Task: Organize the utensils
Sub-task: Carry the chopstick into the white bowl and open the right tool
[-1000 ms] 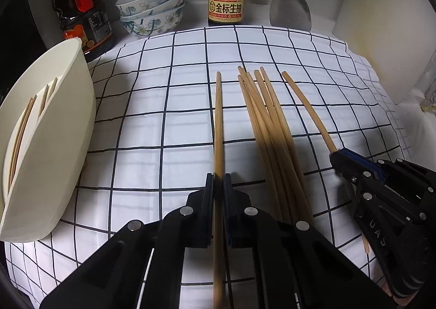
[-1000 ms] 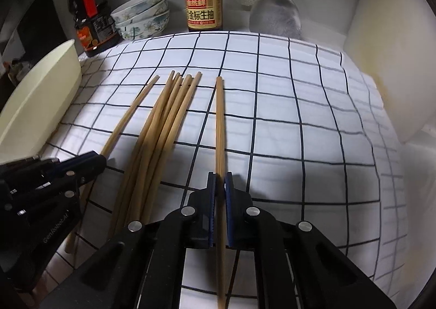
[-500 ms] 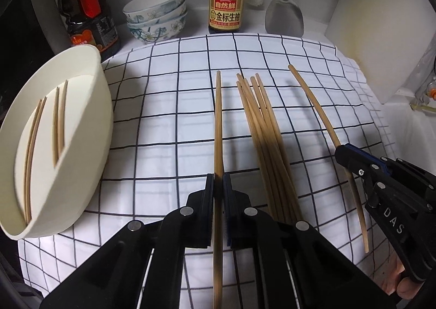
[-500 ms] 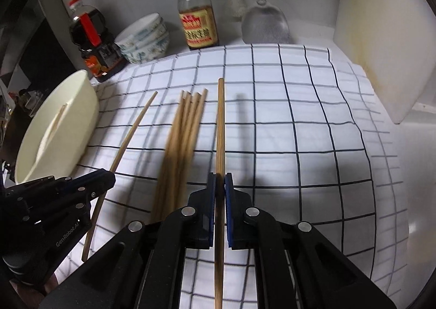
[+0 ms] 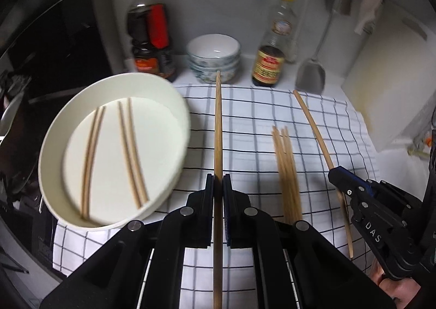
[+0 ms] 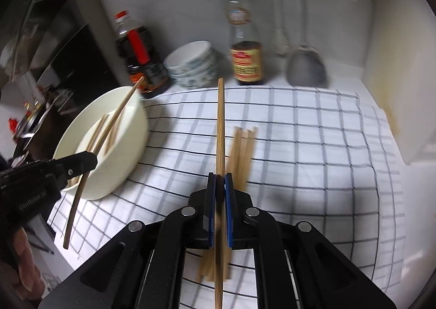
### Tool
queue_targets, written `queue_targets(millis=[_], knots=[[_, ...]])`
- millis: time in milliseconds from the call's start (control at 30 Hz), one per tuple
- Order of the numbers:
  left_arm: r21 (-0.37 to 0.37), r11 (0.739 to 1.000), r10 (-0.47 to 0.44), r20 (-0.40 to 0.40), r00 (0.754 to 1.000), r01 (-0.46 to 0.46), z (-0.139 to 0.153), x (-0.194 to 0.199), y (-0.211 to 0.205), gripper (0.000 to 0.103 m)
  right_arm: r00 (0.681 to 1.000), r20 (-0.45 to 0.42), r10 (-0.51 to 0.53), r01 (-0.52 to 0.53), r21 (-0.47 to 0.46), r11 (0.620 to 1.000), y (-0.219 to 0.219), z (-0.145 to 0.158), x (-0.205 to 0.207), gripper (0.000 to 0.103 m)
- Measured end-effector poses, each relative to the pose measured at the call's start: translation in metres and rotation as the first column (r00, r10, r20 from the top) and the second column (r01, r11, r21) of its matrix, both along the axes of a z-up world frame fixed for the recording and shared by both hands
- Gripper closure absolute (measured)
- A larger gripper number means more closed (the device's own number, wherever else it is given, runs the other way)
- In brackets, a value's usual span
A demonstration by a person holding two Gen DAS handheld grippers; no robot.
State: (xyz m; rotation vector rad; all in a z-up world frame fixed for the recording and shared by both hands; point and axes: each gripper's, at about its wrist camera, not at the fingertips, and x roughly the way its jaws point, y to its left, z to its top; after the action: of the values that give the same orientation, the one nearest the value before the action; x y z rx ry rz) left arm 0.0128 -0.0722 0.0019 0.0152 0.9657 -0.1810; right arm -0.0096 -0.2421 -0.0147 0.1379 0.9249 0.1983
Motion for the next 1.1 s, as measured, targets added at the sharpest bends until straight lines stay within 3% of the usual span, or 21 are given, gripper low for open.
queue_targets(millis=[300, 567, 800, 1100], knots=[[-0.02, 0.996, 0.09, 0.048, 0.995, -0.089, 0.016, 0.019, 0.102, 0.096, 0.995, 0.045, 0.089, -0.089, -0.011, 0.996, 0.096, 0.028, 0.036, 0.097], [-0.051, 0.994, 0.098, 0.019, 0.995, -0.097, -0.005, 0.056, 0.184, 0.096, 0.994, 0.007, 0.114, -0.114, 0.003, 0.994, 0.193, 0.018, 0.076, 0.097], [-0.076, 0.993, 0.084, -0.034, 0.996, -0.086, -0.03, 0.081, 0.208, 0.096, 0.992, -0.04, 0.117, -0.116, 0.011, 0.993, 0.237, 0.003, 0.104, 0.097], [-0.081, 0.99, 0.104, -0.092, 0.99, -0.111, -0.059, 0.099, 0.212, 0.096, 0.982, -0.134, 0.13, -0.13, 0.009, 0.991, 0.25, -0.034, 0.13, 0.097]])
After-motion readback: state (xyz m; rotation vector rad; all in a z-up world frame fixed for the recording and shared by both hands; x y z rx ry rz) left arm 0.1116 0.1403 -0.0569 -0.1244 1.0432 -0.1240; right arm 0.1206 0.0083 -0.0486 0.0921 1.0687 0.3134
